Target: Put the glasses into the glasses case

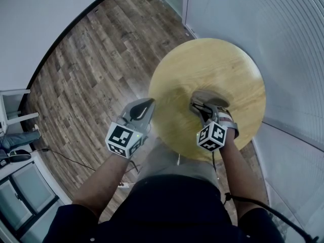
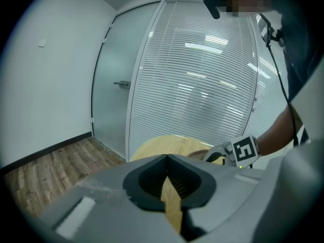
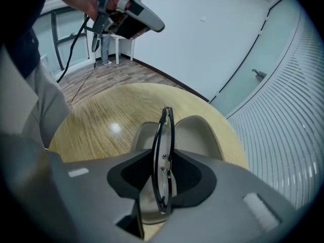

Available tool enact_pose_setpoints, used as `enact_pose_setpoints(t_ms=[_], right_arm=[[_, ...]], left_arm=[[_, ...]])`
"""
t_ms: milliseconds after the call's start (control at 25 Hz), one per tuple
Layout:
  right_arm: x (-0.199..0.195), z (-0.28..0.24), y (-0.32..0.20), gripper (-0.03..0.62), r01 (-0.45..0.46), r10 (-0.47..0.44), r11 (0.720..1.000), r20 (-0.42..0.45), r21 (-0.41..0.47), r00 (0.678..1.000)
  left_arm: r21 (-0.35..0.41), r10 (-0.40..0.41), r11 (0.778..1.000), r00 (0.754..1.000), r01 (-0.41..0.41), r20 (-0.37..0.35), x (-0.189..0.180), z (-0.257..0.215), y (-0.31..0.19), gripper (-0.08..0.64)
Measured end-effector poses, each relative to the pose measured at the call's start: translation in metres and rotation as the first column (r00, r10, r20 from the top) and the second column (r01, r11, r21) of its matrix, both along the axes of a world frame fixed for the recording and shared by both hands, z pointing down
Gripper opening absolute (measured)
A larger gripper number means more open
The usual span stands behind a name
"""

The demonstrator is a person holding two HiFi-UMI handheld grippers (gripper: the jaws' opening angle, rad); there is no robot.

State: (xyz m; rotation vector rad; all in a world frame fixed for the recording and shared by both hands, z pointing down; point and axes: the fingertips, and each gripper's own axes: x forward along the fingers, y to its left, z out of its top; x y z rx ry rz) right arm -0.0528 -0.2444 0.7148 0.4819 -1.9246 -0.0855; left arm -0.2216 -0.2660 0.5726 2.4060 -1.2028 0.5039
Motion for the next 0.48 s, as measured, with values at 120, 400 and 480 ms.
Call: enact_pose_setpoints(t_ms=[120,400,480], right_arm=[[-0.0014,-0.0004,0.0026,0.133,-0.003,0.003,1.0,0.005,-0.001,1.0],[-0.0017,-0.0065,0.0072,0.146,-0.014,0.014,1.0,0.022,0.01,1.0],[-0.0011,-0.0064,0.0085,0.146,-0.017,0.017,1.0,0.028,0.011,0.999]], left_arm=[[0.002,0.003,1.0,1.0,-0.003,0.002,-0.0012,0.0,0.0021,0.006],[0.008,0.007,1.0,1.0,-0.007,-0.003,-0.0001,-0.0007,0.0061,0.006],[0.011,0.009,1.0,1.0,-0.009,-0.004,0.0008,0.0009,0.0058,0.006]])
